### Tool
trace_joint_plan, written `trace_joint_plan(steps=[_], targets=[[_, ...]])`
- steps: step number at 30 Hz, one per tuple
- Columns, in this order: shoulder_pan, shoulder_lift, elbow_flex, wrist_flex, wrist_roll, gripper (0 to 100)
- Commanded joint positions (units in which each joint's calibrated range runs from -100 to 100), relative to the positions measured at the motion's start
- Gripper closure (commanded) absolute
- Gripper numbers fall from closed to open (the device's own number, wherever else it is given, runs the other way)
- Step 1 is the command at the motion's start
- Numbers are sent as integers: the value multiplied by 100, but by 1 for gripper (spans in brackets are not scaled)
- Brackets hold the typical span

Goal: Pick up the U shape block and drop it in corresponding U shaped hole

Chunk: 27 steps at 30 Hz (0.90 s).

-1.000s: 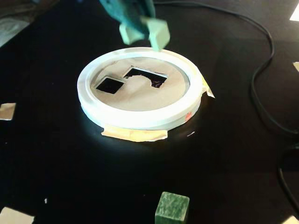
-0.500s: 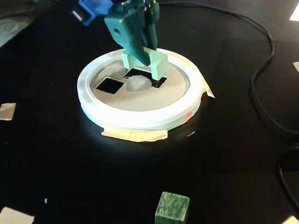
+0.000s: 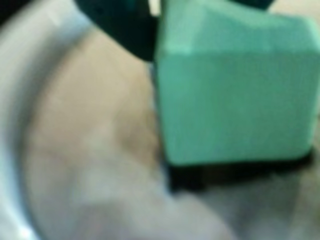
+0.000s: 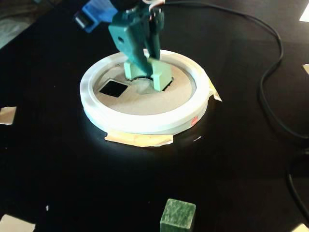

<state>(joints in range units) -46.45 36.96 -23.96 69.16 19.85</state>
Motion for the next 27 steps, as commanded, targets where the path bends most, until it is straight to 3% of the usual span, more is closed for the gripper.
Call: trace_joint_plan(steps=[1, 3, 9, 12, 15, 27], targets=[[-74, -19, -627, -137, -34, 85], [-61, -19, -627, -137, -34, 75], [-61, -19, -627, -137, -34, 32], [-49, -73, -618, -27, -34, 20], [39, -180, -609, 24, -39, 14], [126, -1112, -627, 475, -34, 14]])
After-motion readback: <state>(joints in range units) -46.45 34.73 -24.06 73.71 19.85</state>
